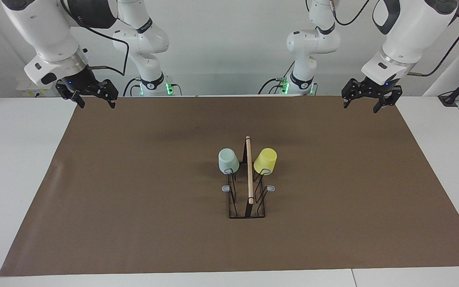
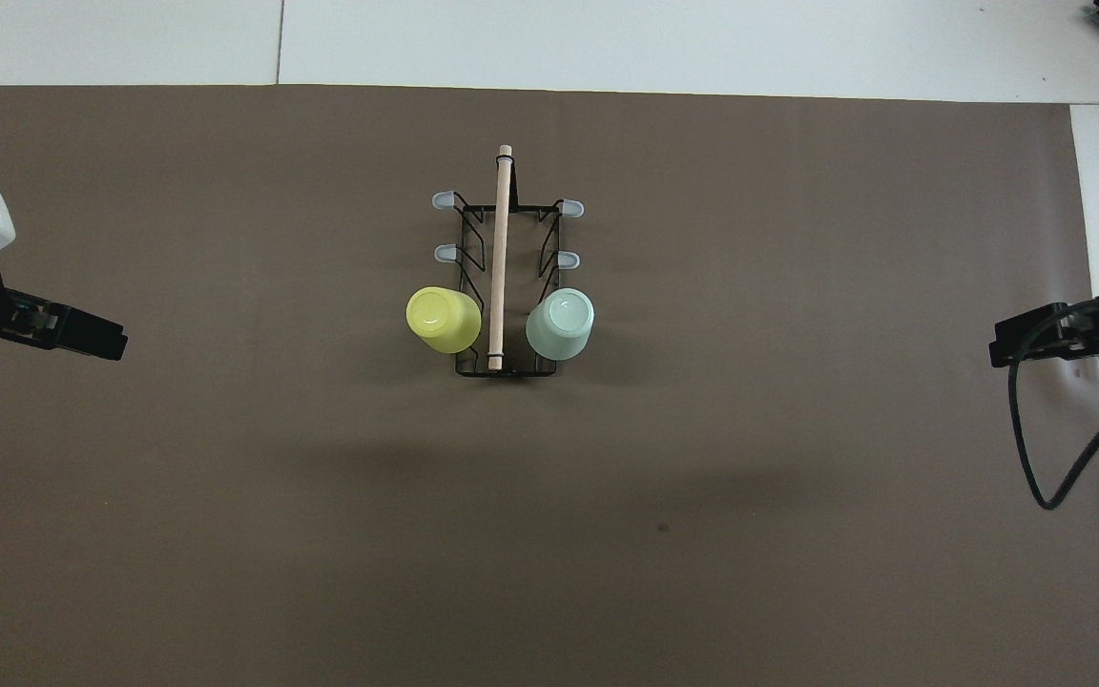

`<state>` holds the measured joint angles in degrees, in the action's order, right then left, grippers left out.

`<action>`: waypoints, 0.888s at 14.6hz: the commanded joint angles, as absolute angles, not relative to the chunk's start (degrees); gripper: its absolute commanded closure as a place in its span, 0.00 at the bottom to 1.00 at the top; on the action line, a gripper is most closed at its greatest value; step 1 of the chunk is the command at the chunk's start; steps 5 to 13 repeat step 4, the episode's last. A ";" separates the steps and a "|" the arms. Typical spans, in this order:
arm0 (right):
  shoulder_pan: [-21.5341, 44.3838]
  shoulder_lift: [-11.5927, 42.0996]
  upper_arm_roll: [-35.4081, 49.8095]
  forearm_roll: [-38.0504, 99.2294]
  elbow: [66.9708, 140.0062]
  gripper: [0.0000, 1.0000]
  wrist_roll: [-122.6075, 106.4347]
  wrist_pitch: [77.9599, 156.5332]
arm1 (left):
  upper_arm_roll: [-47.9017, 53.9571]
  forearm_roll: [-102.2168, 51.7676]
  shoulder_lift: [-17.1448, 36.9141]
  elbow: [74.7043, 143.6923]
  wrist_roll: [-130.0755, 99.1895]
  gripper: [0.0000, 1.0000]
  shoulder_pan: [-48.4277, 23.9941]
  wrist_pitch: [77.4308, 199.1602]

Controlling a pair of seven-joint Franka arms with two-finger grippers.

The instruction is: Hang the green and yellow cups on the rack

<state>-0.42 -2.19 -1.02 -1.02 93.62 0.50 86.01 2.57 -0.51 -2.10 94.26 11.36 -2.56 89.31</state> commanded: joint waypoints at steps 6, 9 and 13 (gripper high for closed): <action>0.08 -1.57 -2.20 -0.79 91.30 0.00 -0.79 82.62 | 3.34 1.05 -1.67 93.52 10.02 0.00 -1.67 88.59; 0.08 -1.57 -2.20 -0.79 91.30 0.00 -0.79 82.62 | 3.34 1.05 -1.67 93.52 10.02 0.00 -1.67 88.59; 0.08 -1.57 -2.20 -0.79 91.30 0.00 -0.79 82.62 | 3.34 1.05 -1.67 93.52 10.02 0.00 -1.67 88.59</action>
